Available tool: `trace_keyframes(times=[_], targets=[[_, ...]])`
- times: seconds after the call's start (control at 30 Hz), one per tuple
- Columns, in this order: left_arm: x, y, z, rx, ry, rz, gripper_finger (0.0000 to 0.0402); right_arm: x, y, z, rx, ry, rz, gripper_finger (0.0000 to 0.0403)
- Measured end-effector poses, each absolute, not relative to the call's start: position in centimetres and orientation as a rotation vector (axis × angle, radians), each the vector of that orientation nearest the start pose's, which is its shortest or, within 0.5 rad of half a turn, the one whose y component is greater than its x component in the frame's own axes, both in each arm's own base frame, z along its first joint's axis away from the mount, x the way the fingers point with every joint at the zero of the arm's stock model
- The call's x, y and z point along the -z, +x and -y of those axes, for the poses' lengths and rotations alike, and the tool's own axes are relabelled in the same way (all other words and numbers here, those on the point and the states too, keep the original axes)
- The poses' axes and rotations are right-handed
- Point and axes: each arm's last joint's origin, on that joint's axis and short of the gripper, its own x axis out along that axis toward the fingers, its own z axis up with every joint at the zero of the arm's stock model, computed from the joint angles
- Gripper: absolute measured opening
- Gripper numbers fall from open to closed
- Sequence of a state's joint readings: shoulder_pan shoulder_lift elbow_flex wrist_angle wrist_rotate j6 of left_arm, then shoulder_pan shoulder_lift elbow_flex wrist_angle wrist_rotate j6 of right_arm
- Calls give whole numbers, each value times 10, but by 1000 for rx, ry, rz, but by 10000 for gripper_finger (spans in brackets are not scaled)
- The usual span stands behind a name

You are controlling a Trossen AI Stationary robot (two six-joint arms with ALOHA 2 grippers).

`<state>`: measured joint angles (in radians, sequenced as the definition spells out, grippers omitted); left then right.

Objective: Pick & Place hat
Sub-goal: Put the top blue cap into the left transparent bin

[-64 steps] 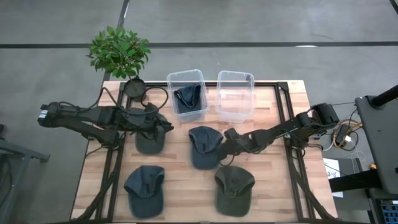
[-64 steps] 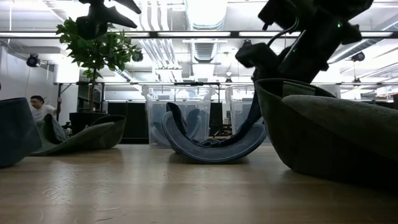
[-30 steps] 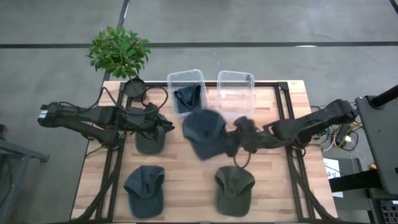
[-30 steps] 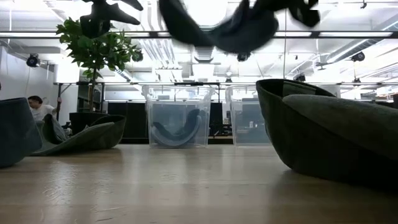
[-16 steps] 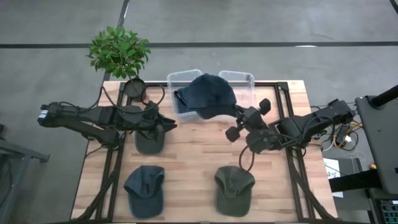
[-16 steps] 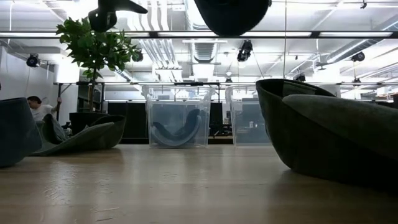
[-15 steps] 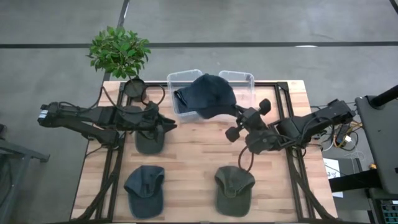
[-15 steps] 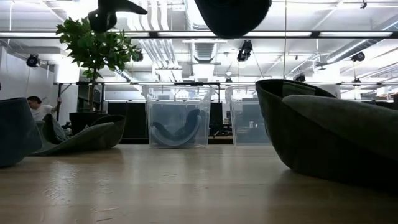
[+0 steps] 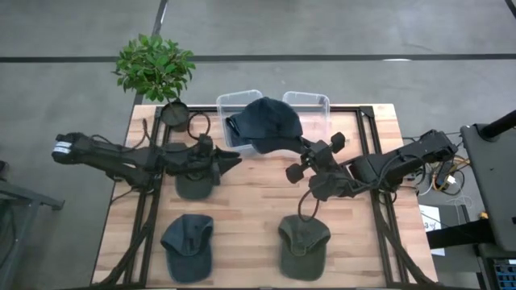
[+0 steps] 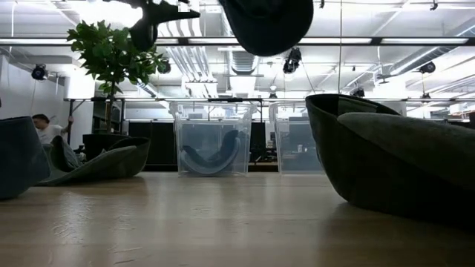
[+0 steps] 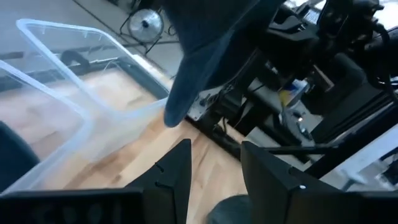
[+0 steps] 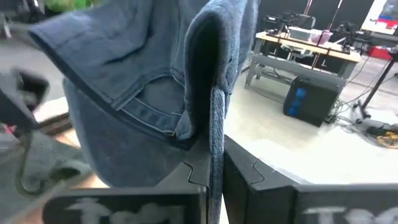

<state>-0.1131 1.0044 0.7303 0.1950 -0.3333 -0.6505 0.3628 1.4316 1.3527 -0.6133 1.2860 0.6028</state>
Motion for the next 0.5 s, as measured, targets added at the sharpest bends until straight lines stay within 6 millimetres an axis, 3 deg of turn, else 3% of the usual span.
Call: trace_keyframes(times=[0.23, 0.5], targets=[[-299, 231, 16, -225, -654, 49, 131, -359, 284, -78, 960, 85, -165, 12], [-311, 237, 15, -268, -494, 84, 131, -360, 287, -79, 913, 234, -128, 13]])
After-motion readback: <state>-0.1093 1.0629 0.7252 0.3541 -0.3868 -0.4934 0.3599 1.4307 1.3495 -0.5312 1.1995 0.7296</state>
